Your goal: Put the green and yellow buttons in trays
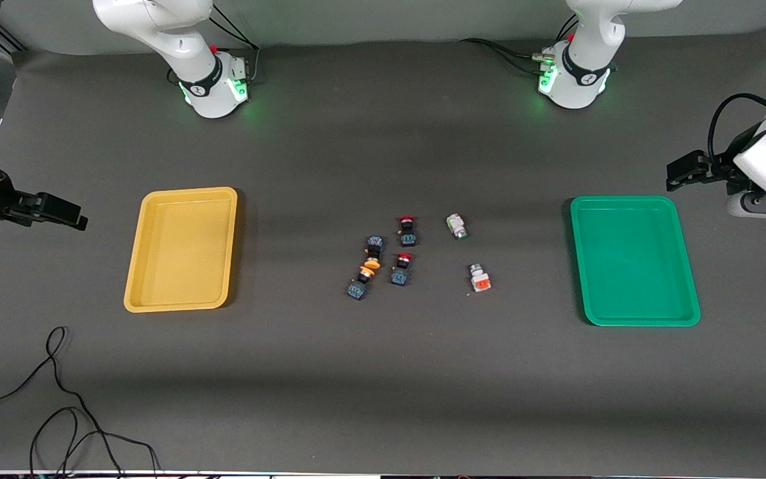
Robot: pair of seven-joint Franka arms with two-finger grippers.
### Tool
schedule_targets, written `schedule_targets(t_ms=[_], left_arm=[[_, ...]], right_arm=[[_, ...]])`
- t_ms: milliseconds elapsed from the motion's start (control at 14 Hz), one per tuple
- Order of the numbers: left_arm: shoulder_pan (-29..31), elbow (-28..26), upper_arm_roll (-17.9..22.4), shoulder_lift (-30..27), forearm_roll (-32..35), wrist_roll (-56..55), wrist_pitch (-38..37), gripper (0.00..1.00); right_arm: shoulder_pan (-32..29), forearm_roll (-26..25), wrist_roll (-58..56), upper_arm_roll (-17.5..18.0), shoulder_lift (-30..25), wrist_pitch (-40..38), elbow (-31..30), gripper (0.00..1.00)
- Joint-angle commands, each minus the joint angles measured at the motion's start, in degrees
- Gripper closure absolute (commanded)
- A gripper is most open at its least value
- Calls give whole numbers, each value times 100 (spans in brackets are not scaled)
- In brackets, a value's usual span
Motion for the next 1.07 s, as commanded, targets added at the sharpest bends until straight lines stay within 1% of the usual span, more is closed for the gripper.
schedule_targets(t_ms=[0, 1000], left_arm=[[8, -67, 0, -113, 35, 55, -24, 0], [8, -76, 0, -139, 35, 55, -15, 0]], right_arm=[[62, 49, 43, -29, 73, 0, 156, 0], [106, 58, 43, -29, 82, 44, 147, 0]])
